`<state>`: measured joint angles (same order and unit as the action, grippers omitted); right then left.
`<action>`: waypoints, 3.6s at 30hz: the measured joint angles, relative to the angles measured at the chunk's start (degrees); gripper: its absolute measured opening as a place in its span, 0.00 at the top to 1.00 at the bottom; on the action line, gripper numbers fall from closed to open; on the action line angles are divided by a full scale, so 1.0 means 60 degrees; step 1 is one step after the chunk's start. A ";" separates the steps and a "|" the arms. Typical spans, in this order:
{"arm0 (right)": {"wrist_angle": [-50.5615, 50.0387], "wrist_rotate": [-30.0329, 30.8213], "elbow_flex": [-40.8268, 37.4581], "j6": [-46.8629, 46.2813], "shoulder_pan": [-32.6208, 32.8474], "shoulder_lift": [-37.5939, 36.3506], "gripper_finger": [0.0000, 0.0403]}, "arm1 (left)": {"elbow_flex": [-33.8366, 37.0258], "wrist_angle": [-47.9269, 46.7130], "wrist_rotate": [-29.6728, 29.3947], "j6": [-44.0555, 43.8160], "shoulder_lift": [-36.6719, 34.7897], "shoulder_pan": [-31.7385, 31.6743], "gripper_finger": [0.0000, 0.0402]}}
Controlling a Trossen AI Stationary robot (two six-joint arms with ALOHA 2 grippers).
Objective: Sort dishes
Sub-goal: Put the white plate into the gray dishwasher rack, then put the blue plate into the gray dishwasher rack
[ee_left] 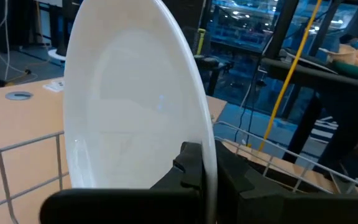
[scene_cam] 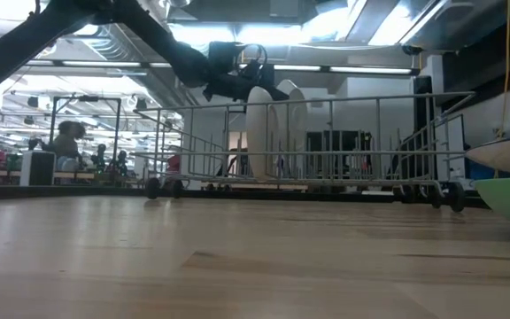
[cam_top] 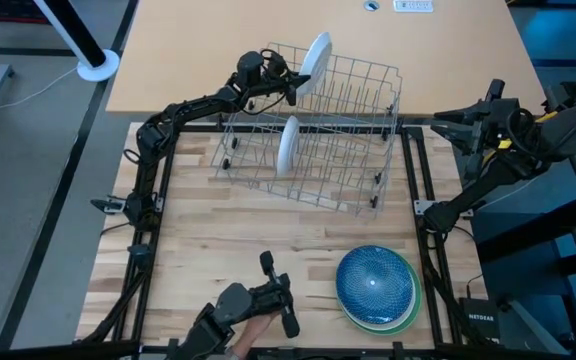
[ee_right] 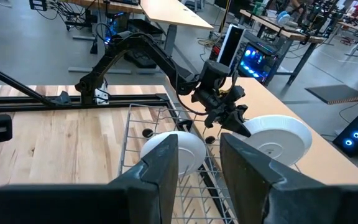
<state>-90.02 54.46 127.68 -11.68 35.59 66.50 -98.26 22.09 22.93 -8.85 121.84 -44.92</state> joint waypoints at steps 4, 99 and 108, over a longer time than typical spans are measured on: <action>0.0002 -0.0002 0.0000 -0.0004 0.0000 0.0000 0.69 | 0.0000 -0.0042 -0.0173 -0.0047 0.0000 0.0013 1.00; 0.0014 -0.0007 -0.0034 -0.0007 0.0004 0.0019 0.69 | 0.0000 0.3039 0.0552 -0.1024 -0.0143 0.0428 0.68; 0.0005 -0.0912 -0.1039 -0.1059 0.0004 0.0011 0.69 | 0.0000 0.2945 0.4165 -0.0566 -0.0724 0.2818 0.68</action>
<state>-89.99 48.98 121.44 -18.04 35.62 66.57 -98.26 39.76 47.92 -12.24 117.49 -28.01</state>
